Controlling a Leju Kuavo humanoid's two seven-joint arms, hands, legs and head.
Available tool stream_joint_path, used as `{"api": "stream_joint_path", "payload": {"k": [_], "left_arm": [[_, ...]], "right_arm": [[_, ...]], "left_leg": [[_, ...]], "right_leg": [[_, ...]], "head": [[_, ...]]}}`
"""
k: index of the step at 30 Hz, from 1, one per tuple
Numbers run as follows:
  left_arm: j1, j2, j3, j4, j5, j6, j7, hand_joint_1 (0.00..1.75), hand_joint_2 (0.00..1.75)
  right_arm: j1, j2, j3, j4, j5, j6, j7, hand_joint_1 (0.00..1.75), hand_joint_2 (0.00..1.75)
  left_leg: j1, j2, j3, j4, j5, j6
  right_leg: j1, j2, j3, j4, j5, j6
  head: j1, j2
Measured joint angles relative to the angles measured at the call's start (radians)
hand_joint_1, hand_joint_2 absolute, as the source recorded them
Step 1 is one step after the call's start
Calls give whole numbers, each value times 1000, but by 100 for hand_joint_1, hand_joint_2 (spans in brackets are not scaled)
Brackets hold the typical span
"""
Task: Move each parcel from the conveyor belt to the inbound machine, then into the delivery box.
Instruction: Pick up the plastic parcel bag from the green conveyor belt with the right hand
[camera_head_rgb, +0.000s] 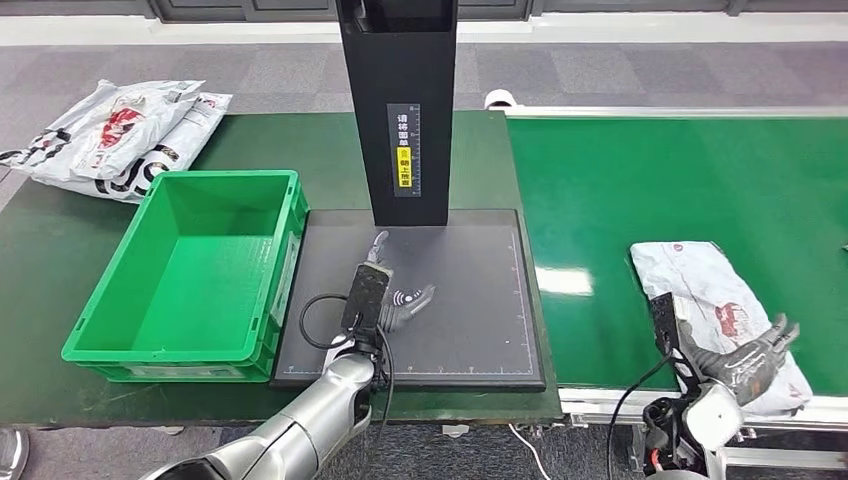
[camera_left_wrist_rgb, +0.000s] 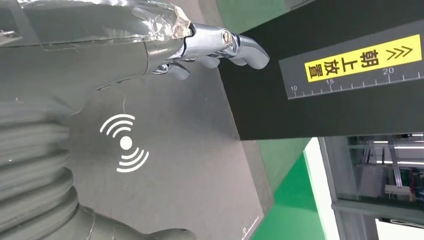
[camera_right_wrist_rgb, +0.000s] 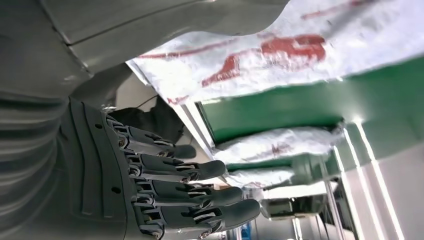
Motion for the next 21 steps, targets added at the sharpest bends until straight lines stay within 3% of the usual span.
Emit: {"api": "stream_joint_path", "payload": {"k": [5, 11, 12, 15, 16, 21], "left_arm": [[4, 5, 53, 0, -49, -19, 0, 0, 175], [6, 9, 89, 0, -65, -27, 0, 0, 175], [6, 9, 92, 0, -68, -29, 0, 0, 175], [6, 8, 106, 0, -89, -44, 0, 0, 175], [5, 7, 111, 0, -100, -50, 0, 0, 175], [4, 1, 135, 3, -146, -67, 0, 0, 175]], "right_arm": [[-25, -107, 180, 243, 0, 80, 254, 0, 175], [-29, -172, 306, 383, 0, 145, 307, 0, 175], [-32, -178, 319, 395, 0, 169, 317, 8, 175], [-43, -188, 358, 419, -1, 297, 349, 138, 175], [-47, -191, 368, 426, -2, 345, 354, 174, 175], [-57, -194, 379, 442, -6, 472, 337, 175, 175]], "left_leg": [[0, -2, 0, 0, 0, 1], [0, -2, -1, 0, 0, 1], [0, -2, 0, 0, 0, 1], [1, 2, 4, 0, -1, 2], [2, 4, 6, 0, -2, 3], [5, 1, 17, 0, -3, 8]], "right_leg": [[0, -2, 0, 0, 0, 0], [0, -2, 0, 0, 0, 0], [0, -2, 0, 0, 0, 0], [2, 1, 4, -3, 0, 1], [3, 3, 6, -4, 0, 1], [5, 0, 22, -11, -2, 7]], "head": [[0, 0], [0, 0], [0, 0], [0, 0], [0, 0], [0, 0]]}}
